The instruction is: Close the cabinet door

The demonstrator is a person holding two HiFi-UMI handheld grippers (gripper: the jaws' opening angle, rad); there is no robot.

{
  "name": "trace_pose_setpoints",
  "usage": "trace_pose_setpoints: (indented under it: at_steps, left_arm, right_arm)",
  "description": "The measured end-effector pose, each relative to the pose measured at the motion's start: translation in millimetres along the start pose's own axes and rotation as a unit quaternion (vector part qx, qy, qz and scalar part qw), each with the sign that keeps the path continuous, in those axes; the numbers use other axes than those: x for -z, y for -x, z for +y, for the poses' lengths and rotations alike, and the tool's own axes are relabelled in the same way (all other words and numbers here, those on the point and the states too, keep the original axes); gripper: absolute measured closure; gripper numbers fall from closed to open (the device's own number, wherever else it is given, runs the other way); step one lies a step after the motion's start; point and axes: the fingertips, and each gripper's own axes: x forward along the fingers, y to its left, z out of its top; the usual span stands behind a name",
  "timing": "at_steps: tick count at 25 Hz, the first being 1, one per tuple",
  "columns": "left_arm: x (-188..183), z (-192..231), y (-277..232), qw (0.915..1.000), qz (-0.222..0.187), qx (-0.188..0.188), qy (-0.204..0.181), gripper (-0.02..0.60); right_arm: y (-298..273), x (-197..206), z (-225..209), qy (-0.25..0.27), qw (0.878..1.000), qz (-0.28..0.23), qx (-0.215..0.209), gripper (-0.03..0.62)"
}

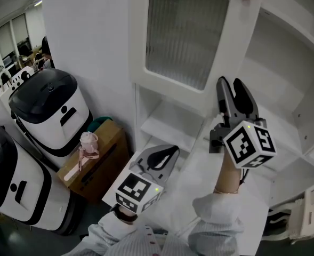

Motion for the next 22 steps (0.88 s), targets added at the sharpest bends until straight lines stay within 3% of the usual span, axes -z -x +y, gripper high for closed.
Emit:
trace_pose_setpoints:
  at_steps: [22]
  left_arm:
    - [-4.7,-7.9,-11.3,0.9999,0.002,0.011,-0.012,0.571]
  right_arm:
    - [-6.7,6.3,-8.2,-0.001,1.0,0.022,-0.001,0.391]
